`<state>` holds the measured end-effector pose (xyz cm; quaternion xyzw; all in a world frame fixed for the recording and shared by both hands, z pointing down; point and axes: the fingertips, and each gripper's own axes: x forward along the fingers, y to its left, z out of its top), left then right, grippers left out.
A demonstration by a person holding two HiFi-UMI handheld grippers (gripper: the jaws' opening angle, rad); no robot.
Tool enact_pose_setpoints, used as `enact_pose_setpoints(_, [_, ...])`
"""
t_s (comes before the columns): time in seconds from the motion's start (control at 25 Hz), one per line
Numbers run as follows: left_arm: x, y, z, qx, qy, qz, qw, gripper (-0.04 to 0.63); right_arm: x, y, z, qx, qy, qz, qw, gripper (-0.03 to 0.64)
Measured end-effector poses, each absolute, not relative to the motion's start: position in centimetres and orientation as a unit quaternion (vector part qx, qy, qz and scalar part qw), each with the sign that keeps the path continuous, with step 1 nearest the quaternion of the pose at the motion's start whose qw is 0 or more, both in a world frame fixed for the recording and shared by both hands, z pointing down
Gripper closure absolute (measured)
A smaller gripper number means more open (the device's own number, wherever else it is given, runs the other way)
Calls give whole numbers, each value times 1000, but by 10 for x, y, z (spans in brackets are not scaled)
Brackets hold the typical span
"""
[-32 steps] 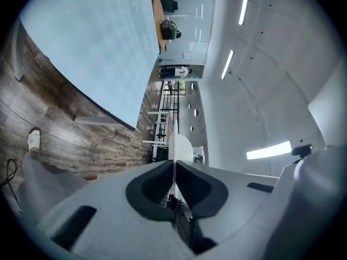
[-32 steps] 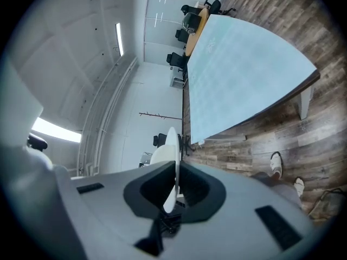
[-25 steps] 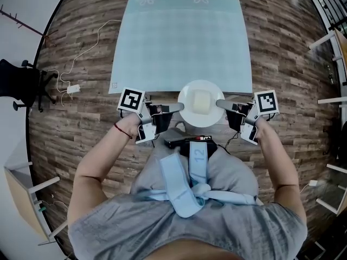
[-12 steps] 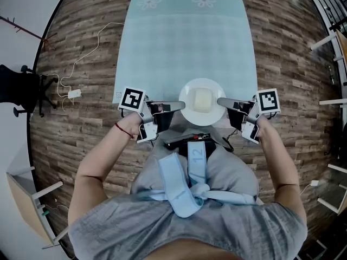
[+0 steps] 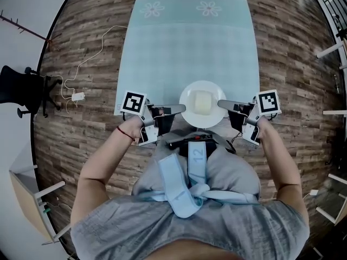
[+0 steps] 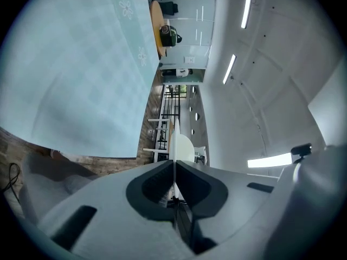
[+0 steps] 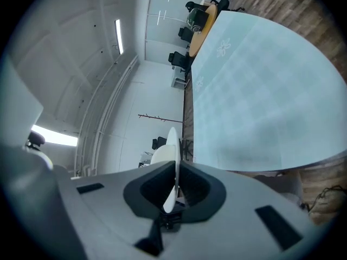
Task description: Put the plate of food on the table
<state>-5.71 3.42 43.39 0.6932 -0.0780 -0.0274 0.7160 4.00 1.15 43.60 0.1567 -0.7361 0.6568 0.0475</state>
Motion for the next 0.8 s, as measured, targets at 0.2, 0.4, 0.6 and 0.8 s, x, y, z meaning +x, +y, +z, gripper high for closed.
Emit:
enact_pose_setpoints(0.2, [-48, 4, 434, 692, -90, -32, 715, 568, 49, -21, 438, 151, -735, 659, 55, 579])
enact_pose_setpoints(0.4, [-41, -41, 433, 688, -103, -39, 717, 569, 55, -68, 435, 136, -740, 655, 68, 578])
enact_pose_setpoints(0.6, [-39, -56, 430, 687, -114, -43, 716, 569, 56, -85, 432, 127, -743, 653, 78, 578])
enact_pose_setpoints(0.8, [-42, -50, 439, 689, -127, -49, 711, 569, 55, -80, 440, 120, -745, 650, 87, 578])
